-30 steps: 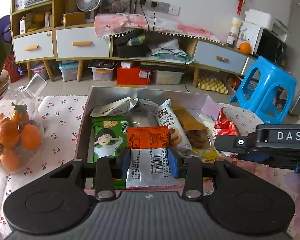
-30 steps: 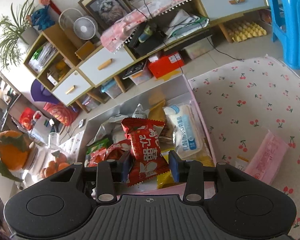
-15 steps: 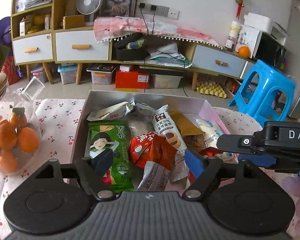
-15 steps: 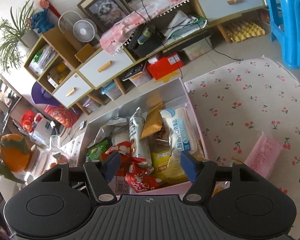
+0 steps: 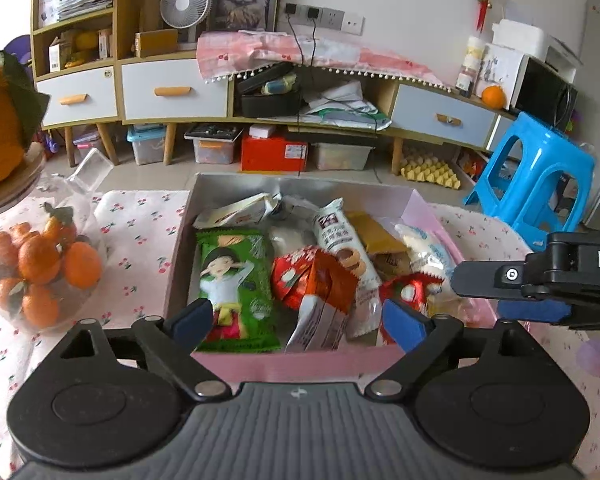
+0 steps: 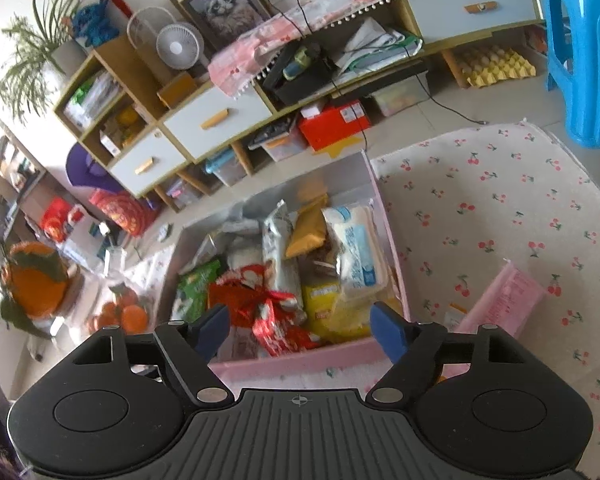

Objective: Organize snacks
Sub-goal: 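Move both tools back toward the orange packet and pink pastry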

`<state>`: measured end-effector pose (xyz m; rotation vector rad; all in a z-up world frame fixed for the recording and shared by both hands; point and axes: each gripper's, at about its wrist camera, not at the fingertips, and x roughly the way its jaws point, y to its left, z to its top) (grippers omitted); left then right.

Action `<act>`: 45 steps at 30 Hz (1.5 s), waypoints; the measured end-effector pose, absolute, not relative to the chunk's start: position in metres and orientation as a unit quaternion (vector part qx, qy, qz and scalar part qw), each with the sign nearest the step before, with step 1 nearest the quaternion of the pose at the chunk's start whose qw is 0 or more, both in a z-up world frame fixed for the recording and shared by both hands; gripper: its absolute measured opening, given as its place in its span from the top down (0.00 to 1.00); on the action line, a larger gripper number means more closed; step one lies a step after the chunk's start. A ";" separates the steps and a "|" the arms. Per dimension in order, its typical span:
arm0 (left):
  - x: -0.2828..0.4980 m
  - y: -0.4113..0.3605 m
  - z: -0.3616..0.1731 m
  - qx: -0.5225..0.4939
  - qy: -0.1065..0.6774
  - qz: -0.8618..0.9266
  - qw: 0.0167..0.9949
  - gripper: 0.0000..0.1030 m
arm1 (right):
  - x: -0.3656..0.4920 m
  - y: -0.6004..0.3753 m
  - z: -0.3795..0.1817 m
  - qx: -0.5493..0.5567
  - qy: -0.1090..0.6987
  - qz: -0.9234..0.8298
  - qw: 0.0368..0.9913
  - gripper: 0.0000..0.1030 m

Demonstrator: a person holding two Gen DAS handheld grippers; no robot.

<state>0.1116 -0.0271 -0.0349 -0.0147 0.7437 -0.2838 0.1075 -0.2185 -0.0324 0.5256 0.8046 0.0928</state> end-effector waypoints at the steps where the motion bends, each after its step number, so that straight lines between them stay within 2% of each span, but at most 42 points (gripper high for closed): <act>1: 0.110 -0.026 -0.035 -0.005 0.364 -0.136 0.921 0.08 | 0.106 -0.218 -0.032 0.248 0.391 0.044 0.885 0.23; 9: 0.095 -0.020 -0.042 0.017 0.393 -0.124 0.911 0.02 | 0.081 -0.221 -0.028 0.201 0.410 0.053 0.888 0.16; 20: 0.079 -0.031 -0.049 0.021 0.414 -0.137 0.900 0.01 | 0.054 -0.248 -0.034 0.136 0.425 0.019 0.895 0.14; 29: 0.071 -0.081 -0.069 0.051 0.413 -0.196 0.888 0.01 | 0.058 -0.284 -0.047 0.170 0.435 -0.023 0.884 0.14; 37: 0.071 -0.127 -0.080 0.097 0.377 -0.279 0.878 0.14 | 0.082 -0.294 -0.060 0.244 0.440 -0.029 0.864 0.15; 40: 0.072 -0.137 -0.085 0.123 0.366 -0.298 0.873 0.21 | 0.090 -0.294 -0.067 0.262 0.444 -0.034 0.856 0.19; 45: 0.071 -0.145 -0.091 0.147 0.347 -0.321 0.869 0.26 | 0.097 -0.297 -0.079 0.271 0.453 -0.043 0.848 0.46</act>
